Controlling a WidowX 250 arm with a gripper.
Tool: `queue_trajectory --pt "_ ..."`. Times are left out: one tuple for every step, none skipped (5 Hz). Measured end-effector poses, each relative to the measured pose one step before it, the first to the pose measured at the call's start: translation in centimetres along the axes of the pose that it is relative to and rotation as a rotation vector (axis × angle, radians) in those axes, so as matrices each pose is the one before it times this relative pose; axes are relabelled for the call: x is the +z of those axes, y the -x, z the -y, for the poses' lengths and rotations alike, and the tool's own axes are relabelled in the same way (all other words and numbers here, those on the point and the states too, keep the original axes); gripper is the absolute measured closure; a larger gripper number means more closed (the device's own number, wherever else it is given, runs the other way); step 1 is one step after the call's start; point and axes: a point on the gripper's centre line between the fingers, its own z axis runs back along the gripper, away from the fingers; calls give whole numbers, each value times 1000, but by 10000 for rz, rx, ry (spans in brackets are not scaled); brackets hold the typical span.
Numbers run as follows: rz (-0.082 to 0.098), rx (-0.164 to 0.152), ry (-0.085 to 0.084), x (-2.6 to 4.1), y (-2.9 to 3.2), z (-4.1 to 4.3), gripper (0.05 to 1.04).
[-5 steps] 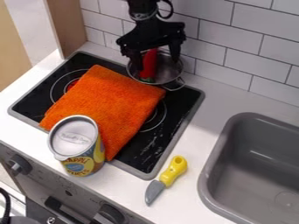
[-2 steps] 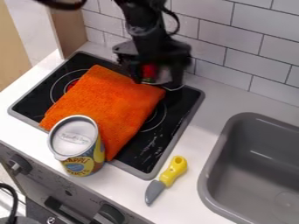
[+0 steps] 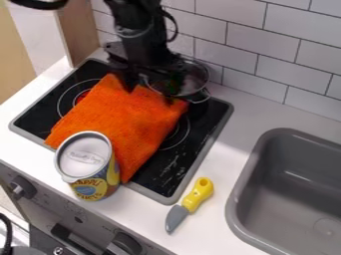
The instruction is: Put the red chili pepper into the silver pot at the top of the stove
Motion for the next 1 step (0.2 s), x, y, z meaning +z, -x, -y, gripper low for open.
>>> queue_trajectory --pt "359 -232 108 504 -1204 -3857 85"
